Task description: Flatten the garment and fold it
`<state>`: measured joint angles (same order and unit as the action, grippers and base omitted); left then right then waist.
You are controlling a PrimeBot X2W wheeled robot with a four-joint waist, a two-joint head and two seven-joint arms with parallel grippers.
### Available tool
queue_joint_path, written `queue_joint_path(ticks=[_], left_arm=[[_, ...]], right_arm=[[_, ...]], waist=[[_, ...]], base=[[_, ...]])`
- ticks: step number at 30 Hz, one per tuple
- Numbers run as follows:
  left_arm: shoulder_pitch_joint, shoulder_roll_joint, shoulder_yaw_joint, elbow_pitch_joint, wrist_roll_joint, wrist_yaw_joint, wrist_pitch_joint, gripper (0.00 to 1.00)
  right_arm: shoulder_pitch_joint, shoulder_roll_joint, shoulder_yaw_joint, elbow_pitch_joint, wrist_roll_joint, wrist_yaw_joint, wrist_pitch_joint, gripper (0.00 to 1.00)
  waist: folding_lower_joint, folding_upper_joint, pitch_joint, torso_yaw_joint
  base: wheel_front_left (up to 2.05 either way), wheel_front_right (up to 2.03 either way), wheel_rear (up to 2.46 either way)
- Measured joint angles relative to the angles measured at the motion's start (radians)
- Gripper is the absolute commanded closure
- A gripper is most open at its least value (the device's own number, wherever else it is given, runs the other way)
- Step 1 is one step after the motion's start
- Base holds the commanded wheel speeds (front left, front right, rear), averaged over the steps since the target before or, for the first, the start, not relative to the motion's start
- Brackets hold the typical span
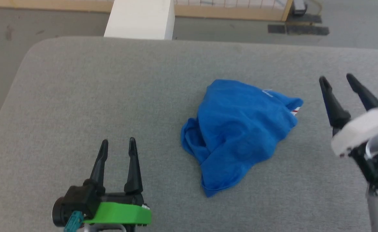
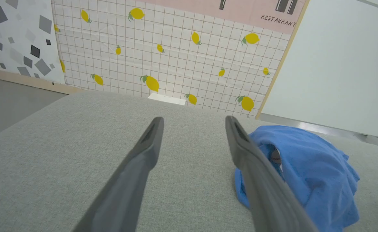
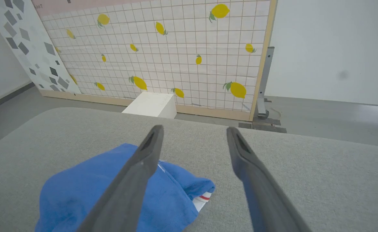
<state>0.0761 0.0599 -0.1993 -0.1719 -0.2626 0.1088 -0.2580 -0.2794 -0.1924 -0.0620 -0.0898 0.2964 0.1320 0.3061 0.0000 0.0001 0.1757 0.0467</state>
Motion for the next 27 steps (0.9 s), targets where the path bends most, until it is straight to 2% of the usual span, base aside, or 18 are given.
queue_joint_path(ticks=[5, 12, 16, 20, 21, 23, 24, 27], left_arm=[[-0.033, -0.005, -0.01, 0.011, 0.0, -0.008, 0.0, 0.0], [-0.084, -0.006, -0.048, 0.018, -0.012, -0.004, 0.0, 0.0], [-0.099, -0.007, -0.06, 0.028, -0.018, -0.002, 0.0, 0.0], [-0.105, -0.007, -0.067, 0.033, -0.022, 0.004, 0.0, 0.0], [-0.106, -0.007, -0.066, 0.033, -0.022, 0.007, 0.0, 0.0], [-0.109, -0.007, -0.065, 0.035, -0.022, 0.008, 0.0, 0.0], [-0.11, -0.007, -0.064, 0.037, -0.022, 0.008, 0.0, 0.0], [-0.113, -0.007, -0.061, 0.048, -0.022, 0.008, 0.0, 0.0]], right_arm=[[-0.112, -0.061, 0.062, 0.108, 0.081, 0.0, 0.157, 0.0], [-0.181, -0.164, 0.192, 0.229, 0.113, 0.0, 0.312, 0.0], [-0.188, -0.195, 0.234, 0.279, 0.124, 0.0, 0.323, 0.0], [-0.191, -0.197, 0.24, 0.319, 0.142, 0.0, 0.327, 0.0], [-0.191, -0.196, 0.239, 0.324, 0.145, 0.0, 0.327, 0.4], [-0.192, -0.195, 0.239, 0.327, 0.145, 0.0, 0.318, 0.87], [-0.193, -0.193, 0.236, 0.328, 0.145, 0.0, 0.309, 1.0], [-0.198, -0.188, 0.232, 0.332, 0.144, 0.0, 0.291, 1.0]], waist=[[0.0, 0.0, 0.051, 0.028], [0.0, 0.0, 0.117, 0.072], [0.0, 0.0, 0.148, 0.096], [0.0, 0.0, 0.17, 0.115], [0.0, 0.0, 0.174, 0.118], [0.0, 0.0, 0.181, 0.12], [0.0001, 0.0, 0.181, 0.119], [0.0, 0.0, 0.172, 0.115]], base=[[0.0, 0.0, 0.0], [0.0, 0.0, 0.0], [0.0, 0.0, 0.0], [0.0, 0.0, 0.0], [0.0, 0.0, 0.0], [0.0, 0.0, 0.0], [0.0, 0.0, 0.0], [0.0, 0.0, 0.0]])
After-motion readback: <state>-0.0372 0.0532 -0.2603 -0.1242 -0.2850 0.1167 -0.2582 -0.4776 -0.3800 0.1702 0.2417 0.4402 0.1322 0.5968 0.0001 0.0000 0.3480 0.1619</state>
